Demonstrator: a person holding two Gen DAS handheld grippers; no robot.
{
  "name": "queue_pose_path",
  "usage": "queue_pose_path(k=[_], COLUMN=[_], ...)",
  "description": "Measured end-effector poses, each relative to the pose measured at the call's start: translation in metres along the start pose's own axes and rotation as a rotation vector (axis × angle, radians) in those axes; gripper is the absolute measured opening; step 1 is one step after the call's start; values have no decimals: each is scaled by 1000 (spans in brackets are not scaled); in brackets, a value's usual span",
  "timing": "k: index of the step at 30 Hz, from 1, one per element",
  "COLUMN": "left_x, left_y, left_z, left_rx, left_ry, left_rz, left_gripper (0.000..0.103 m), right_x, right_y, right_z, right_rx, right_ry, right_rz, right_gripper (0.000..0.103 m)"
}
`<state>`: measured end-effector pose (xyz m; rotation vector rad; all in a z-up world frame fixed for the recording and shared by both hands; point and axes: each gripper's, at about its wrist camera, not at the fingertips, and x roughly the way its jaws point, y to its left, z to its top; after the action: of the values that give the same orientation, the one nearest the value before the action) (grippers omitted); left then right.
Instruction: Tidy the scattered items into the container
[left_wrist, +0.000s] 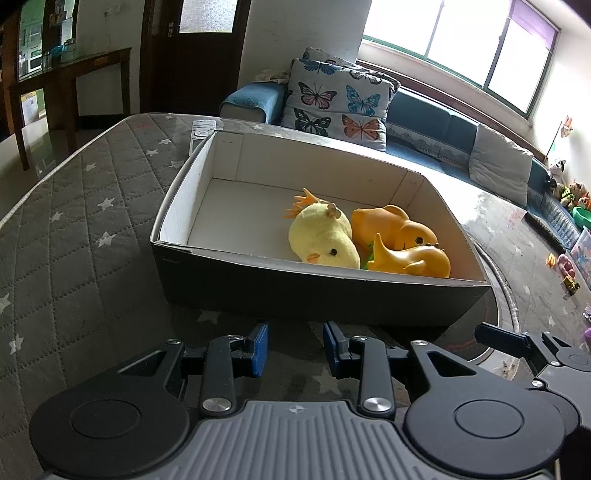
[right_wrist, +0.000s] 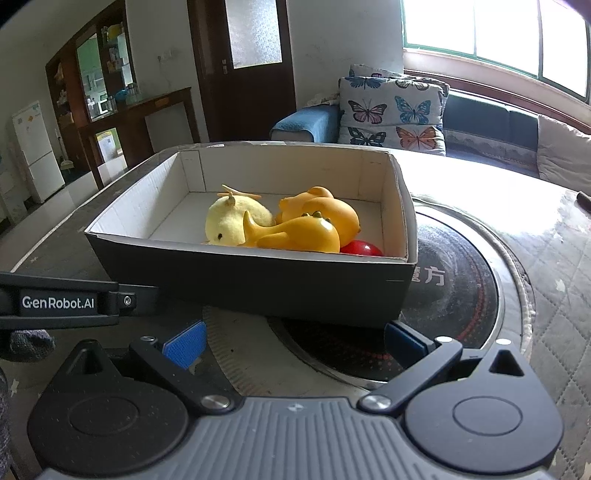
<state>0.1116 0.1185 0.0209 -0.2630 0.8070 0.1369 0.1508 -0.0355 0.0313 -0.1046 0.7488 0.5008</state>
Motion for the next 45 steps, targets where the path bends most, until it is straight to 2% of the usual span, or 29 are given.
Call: queue_pose_path(k=[45], left_x=[7], left_y=[-17], left_z=[2], left_rx=[85], left_ry=[-14], left_rz=[69], left_gripper=[34], right_x=[12], right_y=[-2], right_z=[4], right_rx=[-1], right_ry=[45], right_rz=[-25], right_gripper=[103])
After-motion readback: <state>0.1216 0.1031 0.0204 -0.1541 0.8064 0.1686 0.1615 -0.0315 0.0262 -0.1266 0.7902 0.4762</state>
